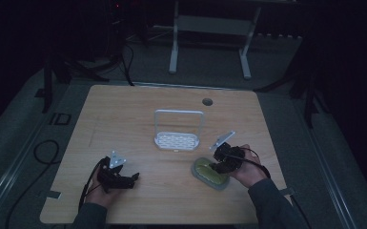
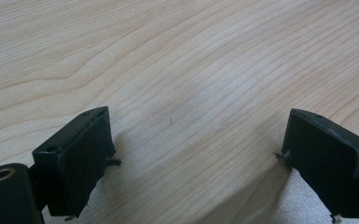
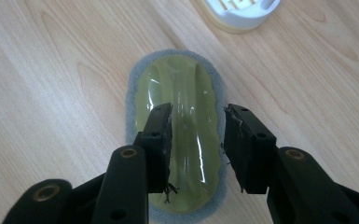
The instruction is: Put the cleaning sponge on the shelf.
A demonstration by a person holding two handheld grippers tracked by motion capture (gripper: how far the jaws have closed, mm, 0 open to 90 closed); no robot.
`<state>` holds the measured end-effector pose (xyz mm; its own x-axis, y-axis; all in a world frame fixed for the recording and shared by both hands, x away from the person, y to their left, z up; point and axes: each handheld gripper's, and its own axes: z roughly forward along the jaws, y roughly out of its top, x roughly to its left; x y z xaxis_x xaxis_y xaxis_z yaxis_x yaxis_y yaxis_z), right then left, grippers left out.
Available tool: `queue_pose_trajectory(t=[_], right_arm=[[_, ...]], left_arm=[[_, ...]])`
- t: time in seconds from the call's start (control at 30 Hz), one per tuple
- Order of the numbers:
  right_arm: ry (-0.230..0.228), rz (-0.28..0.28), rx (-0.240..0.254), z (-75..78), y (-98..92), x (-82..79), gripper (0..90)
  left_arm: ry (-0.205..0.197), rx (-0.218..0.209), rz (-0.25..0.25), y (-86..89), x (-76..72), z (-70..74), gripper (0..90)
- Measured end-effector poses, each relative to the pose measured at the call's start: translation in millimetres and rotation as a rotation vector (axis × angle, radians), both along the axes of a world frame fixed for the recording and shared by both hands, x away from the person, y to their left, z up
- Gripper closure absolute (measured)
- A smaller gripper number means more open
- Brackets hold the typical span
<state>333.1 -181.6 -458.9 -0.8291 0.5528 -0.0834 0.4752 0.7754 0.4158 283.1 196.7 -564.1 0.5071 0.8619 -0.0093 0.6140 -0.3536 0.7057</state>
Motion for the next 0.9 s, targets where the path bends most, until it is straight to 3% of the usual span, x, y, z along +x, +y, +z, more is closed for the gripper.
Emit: queue_pose_trajectory(t=[0.9], right_arm=[[0.09, 0.048, -0.086, 0.0, 10.6, 11.8, 58.3]], left_arm=[[0.0, 0.0, 0.0, 0.0, 0.0, 0.0, 8.7]])
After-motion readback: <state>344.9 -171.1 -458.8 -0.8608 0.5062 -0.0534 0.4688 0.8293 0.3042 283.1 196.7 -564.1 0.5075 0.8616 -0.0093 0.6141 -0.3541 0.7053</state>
